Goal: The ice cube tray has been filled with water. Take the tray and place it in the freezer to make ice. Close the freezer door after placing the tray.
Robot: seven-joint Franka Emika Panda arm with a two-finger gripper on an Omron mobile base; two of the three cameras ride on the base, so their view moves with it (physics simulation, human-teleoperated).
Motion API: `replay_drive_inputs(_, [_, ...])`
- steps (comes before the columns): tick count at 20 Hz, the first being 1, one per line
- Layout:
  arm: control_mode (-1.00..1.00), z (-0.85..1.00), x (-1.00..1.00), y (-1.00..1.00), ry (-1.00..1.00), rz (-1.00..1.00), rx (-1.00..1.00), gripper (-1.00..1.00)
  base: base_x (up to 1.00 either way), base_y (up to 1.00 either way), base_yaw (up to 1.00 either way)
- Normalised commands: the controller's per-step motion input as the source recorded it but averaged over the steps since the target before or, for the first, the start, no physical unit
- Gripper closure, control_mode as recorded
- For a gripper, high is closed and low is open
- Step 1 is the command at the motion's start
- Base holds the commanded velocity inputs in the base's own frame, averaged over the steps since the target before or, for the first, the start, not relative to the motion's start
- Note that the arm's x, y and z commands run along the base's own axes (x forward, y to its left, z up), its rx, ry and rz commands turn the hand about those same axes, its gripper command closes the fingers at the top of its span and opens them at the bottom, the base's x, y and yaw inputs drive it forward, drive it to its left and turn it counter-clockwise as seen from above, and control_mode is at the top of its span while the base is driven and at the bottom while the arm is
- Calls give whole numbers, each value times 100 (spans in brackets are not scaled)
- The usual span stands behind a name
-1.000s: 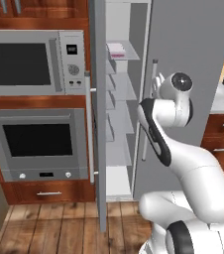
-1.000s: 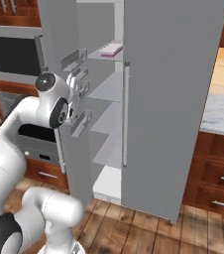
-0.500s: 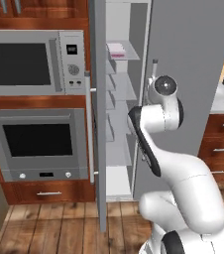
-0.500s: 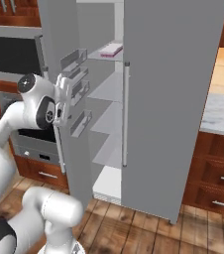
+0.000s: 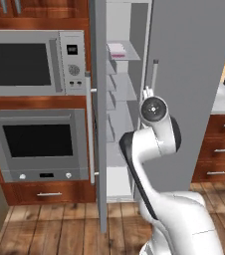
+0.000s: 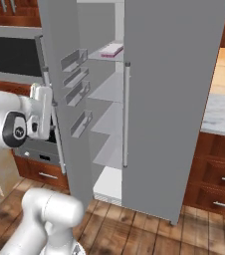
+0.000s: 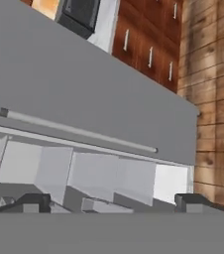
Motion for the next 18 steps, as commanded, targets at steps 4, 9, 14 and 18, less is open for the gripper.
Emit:
replay_drive_inputs(4, [-100,3,-94,31,6,14,-28,-100,0,0,0])
replay_drive_inputs(9, [-100,9,-48,54,34,25,-34,-100,0,0,0])
replay_drive_inputs(14, [-100,16,-16,81,50,26,-37,-100,0,0,0])
replay_drive_inputs(18, [-100,5,-6,94,53,24,-40,-100,0,0,0])
